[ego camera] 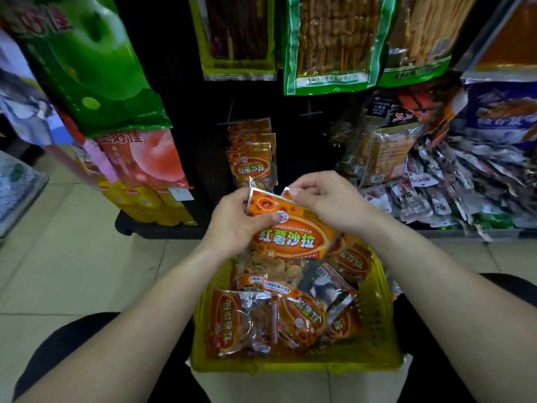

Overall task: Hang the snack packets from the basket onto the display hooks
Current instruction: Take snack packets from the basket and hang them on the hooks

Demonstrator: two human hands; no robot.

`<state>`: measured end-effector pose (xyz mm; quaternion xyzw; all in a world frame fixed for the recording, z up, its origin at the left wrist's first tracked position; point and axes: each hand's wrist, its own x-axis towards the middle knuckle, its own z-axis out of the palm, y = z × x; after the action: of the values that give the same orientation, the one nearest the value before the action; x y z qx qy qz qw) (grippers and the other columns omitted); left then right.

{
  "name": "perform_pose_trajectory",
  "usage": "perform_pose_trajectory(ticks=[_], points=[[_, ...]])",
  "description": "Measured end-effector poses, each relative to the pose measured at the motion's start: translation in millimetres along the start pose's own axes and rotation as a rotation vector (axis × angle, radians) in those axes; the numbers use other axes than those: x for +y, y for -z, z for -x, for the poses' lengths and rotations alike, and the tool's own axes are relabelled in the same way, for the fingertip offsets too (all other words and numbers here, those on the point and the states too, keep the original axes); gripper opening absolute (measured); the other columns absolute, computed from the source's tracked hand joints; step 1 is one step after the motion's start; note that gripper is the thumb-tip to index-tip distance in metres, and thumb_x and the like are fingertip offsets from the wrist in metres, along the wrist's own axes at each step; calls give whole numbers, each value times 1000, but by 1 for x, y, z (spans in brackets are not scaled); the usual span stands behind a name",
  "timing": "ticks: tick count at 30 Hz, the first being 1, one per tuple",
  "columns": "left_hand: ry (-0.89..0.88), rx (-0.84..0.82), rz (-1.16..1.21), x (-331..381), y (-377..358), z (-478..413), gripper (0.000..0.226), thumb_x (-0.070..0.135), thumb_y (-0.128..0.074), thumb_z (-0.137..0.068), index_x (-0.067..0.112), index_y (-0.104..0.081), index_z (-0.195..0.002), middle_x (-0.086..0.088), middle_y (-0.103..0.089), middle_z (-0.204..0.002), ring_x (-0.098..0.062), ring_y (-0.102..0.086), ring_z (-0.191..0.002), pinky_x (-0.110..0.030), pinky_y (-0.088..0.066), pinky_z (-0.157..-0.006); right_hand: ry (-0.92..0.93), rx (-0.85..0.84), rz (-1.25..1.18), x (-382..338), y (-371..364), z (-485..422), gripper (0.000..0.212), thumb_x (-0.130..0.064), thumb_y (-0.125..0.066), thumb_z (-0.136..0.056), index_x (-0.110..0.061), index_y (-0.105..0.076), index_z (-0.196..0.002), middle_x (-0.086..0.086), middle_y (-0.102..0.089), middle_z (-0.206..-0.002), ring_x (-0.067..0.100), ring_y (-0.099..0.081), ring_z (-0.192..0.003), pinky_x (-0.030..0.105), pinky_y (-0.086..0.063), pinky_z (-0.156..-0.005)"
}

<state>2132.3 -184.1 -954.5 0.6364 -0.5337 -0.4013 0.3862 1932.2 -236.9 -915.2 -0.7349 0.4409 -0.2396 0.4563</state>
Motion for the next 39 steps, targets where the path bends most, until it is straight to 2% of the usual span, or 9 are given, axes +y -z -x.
perform_pose_trajectory(ticks=[3, 7, 11, 15, 19, 21, 24, 29, 39], points=[[22, 2, 27, 0, 0, -11, 31, 35, -83, -77, 28, -71, -104, 14, -77, -93, -5, -74, -85, -22, -60, -70, -5, -35, 69, 10, 6, -10, 17, -43, -68, -90, -28, -71, -97, -10, -75, -84, 2, -72, -74, 21, -58, -63], [117, 8, 111, -2, 7, -22, 29, 35, -82, -78, 24, -74, -104, 10, -77, -94, -8, -74, -87, -31, -61, -76, -31, -14, 240, 27, 11, -22, 12, -35, -74, -87, -30, -64, -81, -11, -72, -84, 0, -69, -75, 23, -54, -62], [196, 3, 185, -5, 12, -29, 33, 41, -82, -73, 23, -75, -100, 6, -78, -93, -13, -75, -85, -36, -61, -75, -58, 10, 100, 34, 6, -34, 13, -23, -78, -85, -30, -67, -82, -10, -73, -85, 2, -71, -79, 24, -57, -64], [218, -4, 267, -4, 13, -33, 39, 40, -84, -69, 22, -74, -102, 3, -78, -93, -15, -76, -83, -26, -60, -64, -55, -72, 51, 33, 6, -41, 23, -10, -74, -86, -31, -69, -92, -11, -73, -90, -1, -70, -81, 22, -58, -62], [193, 41, 295, -5, 17, -37, 39, 41, -83, -70, 23, -74, -103, 5, -78, -94, -12, -75, -85, -19, -57, -62, -52, -85, 109, 33, 8, -47, 6, -30, -73, -88, -29, -69, -92, -12, -73, -85, -2, -69, -77, 24, -57, -67], [171, 51, 292, -6, 19, -37, 39, 45, -80, -71, 24, -74, -103, 7, -78, -96, -9, -74, -87, -15, -56, -62, -43, -41, 120, 32, 8, -47, 12, -39, -69, -90, -29, -69, -82, -17, -72, -78, -3, -68, -71, 19, -52, -59], [149, 31, 308, -6, 18, -35, 32, 43, -76, -77, 25, -73, -103, 6, -78, -97, -9, -74, -88, -15, -55, -64, -46, -3, 151, 30, 6, -46, 16, -35, -70, -90, -32, -67, -75, -20, -70, -72, -6, -66, -69, 10, -45, -55], [106, 28, 341, -3, 18, -31, 20, 35, -65, -90, 23, -73, -104, -5, -78, -95, -21, -76, -89, -25, -59, -67, -99, 8, 78, 30, 12, -43, 9, -22, -74, -88, -28, -70, -82, -9, -74, -82, 3, -71, -74, 29, -58, -69], [122, 104, 233, -4, 17, -31, 29, 45, -62, -91, 18, -71, -96, -2, -78, -89, -19, -76, -84, -35, -62, -73, -129, 11, -73, 24, 14, -36, 11, -18, -76, -85, -18, -73, -96, -2, -76, -92, 11, -74, -82, 39, -61, -77]])
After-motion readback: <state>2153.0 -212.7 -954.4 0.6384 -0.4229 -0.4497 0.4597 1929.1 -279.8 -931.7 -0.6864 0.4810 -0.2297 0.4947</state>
